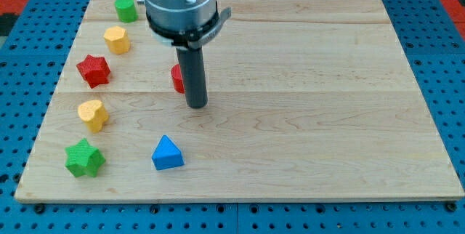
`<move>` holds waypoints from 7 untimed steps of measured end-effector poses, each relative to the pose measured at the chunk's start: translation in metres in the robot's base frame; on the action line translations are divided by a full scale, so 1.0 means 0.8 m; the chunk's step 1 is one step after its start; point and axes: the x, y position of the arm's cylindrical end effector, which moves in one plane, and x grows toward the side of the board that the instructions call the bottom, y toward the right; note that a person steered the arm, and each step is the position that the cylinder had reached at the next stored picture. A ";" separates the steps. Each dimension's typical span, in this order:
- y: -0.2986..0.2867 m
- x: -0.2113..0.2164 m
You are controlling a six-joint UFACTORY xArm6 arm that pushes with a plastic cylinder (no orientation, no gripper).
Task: Push blue cube to the top right
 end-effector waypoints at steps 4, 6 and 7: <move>0.059 -0.063; 0.059 -0.064; 0.059 -0.066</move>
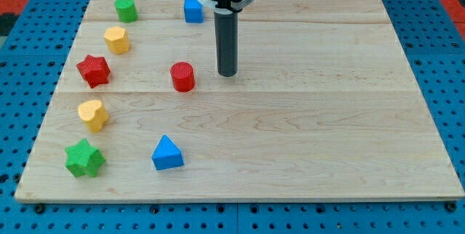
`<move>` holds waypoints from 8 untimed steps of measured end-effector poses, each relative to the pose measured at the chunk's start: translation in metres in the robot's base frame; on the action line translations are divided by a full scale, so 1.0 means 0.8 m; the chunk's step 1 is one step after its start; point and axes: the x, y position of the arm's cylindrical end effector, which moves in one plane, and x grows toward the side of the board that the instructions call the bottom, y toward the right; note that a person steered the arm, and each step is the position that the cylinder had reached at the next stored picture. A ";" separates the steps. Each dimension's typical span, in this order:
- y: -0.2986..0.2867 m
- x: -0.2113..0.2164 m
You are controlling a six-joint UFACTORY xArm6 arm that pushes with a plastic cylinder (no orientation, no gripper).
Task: Push blue cube to the top right
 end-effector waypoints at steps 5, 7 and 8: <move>0.059 -0.025; 0.024 -0.117; -0.073 -0.137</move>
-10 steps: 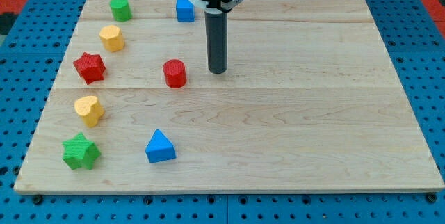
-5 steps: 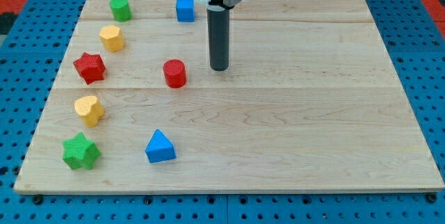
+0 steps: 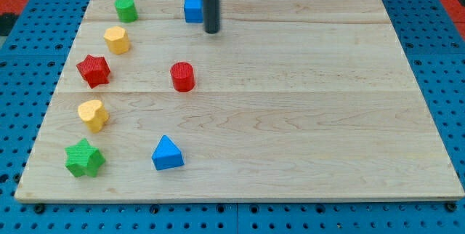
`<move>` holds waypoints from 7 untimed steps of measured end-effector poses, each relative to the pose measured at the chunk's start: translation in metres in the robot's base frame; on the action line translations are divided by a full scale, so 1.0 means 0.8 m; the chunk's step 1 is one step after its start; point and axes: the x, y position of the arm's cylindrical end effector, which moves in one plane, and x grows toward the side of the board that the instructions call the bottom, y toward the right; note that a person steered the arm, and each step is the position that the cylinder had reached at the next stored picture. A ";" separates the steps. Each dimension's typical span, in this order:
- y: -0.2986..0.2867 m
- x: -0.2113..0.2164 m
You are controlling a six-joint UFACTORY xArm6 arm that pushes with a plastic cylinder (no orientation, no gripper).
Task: Push blue cube to the top right
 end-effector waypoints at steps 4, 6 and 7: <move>-0.084 -0.031; 0.012 -0.031; -0.049 -0.040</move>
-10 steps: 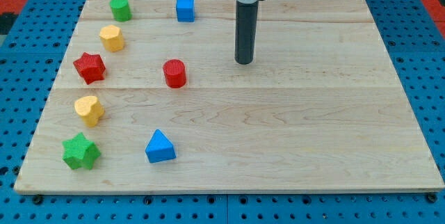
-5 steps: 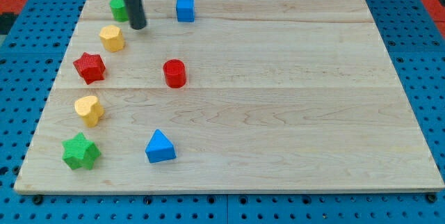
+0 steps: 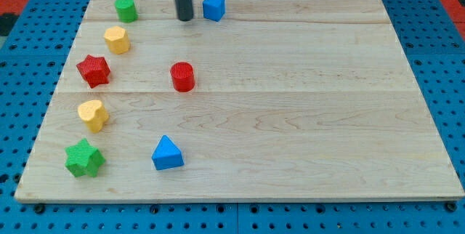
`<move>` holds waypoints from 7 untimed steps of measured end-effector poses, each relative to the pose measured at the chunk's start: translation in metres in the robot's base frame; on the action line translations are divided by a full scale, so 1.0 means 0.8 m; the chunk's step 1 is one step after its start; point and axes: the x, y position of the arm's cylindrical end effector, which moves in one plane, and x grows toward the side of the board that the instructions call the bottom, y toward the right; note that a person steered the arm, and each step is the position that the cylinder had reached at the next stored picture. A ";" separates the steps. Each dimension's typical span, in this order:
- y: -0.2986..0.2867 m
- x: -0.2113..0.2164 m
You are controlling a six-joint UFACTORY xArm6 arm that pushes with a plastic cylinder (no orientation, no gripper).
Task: Push blue cube to the top right
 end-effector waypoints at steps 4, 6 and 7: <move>0.164 -0.032; 0.199 -0.083; 0.263 -0.053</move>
